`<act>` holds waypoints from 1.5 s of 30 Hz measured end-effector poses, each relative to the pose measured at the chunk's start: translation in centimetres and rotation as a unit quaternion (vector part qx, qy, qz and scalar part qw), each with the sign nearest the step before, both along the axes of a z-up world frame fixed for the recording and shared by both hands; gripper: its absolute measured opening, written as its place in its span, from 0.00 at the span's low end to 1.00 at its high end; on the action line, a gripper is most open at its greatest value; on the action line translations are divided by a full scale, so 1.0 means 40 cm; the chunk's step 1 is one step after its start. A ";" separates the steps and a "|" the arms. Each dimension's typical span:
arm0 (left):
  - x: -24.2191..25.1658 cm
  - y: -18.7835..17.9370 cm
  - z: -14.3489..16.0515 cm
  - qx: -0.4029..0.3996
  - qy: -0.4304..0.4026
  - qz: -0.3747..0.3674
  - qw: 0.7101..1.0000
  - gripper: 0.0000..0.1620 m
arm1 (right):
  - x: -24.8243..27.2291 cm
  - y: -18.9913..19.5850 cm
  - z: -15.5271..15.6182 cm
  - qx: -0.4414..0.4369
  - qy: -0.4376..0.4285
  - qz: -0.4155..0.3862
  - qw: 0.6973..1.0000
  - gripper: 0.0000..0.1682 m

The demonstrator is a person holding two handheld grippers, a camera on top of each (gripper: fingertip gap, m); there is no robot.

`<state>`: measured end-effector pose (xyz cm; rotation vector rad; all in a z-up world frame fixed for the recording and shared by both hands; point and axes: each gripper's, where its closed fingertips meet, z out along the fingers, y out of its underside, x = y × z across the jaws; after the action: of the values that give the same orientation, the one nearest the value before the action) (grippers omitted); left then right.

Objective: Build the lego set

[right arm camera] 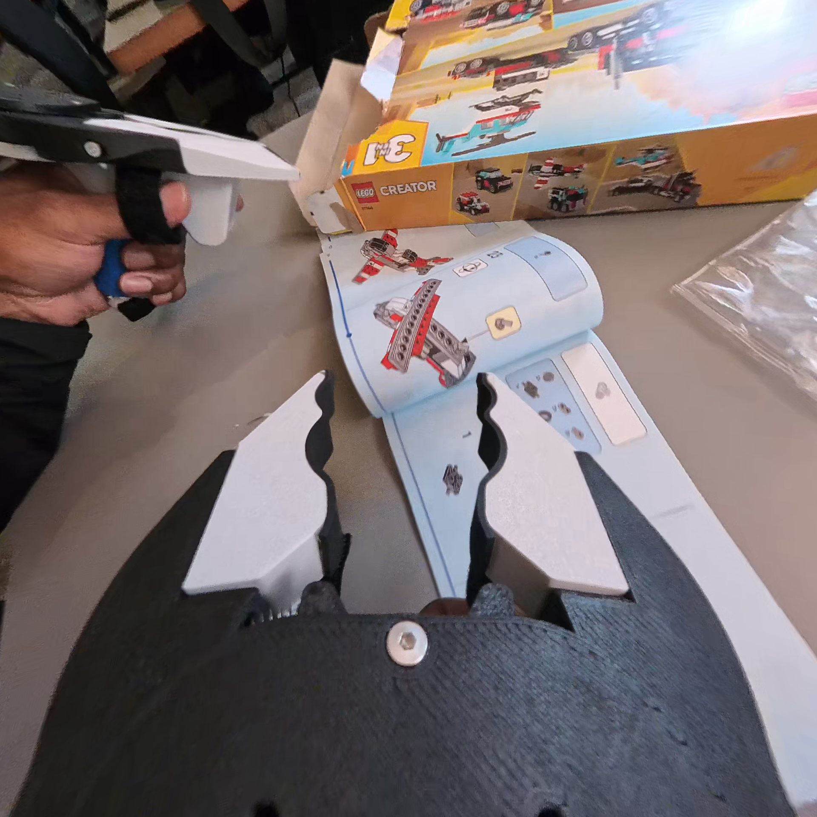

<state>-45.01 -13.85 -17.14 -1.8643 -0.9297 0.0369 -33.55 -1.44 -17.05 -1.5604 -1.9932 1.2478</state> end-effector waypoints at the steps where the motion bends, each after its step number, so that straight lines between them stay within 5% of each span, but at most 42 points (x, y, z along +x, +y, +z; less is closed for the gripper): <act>1: -0.004 -0.006 0.016 0.007 0.005 0.003 1.000 0.11 | 0.019 0.007 0.011 -0.010 0.005 -0.006 1.000 0.39; 5: 0.017 0.012 0.113 0.076 0.032 -0.014 0.997 0.16 | 0.116 0.033 0.078 -0.073 0.042 -0.037 0.996 0.42; 10: 0.178 0.167 0.326 0.347 -0.025 -0.079 0.934 0.18 | 0.255 0.057 0.210 -0.217 0.138 -0.099 0.961 0.46; 12: 0.296 0.250 0.380 0.445 -0.093 -0.109 0.884 0.19 | 0.312 0.078 0.284 -0.278 0.202 -0.131 0.930 0.49; 15: 0.511 0.389 0.377 0.483 -0.195 -0.150 0.840 0.24 | 0.407 0.134 0.390 -0.362 0.296 -0.181 0.865 0.55; 19: 0.755 0.516 0.356 0.474 -0.260 -0.196 0.818 0.25 | 0.547 0.267 0.454 -0.435 0.388 -0.285 0.761 0.63; 22: 0.897 0.576 0.330 0.439 -0.261 -0.240 0.825 0.25 | 0.639 0.354 0.455 -0.436 0.425 -0.341 0.716 0.66; 28: 1.071 0.630 0.297 0.385 -0.230 -0.292 0.845 0.25 | 0.758 0.419 0.466 -0.400 0.463 -0.354 0.707 0.66; 34: 1.191 0.639 0.335 0.402 -0.238 -0.340 0.816 0.25 | 0.856 0.449 0.501 -0.442 0.484 -0.345 0.672 0.62; 45: 1.222 0.659 0.354 0.424 -0.205 -0.332 0.817 0.24 | 0.883 0.519 0.463 -0.465 0.441 -0.344 0.686 0.26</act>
<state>3.88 12.49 -2.97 -1.2376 -0.3806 -1.0762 1.79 19.34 1.47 -1.3082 -0.0446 2.1361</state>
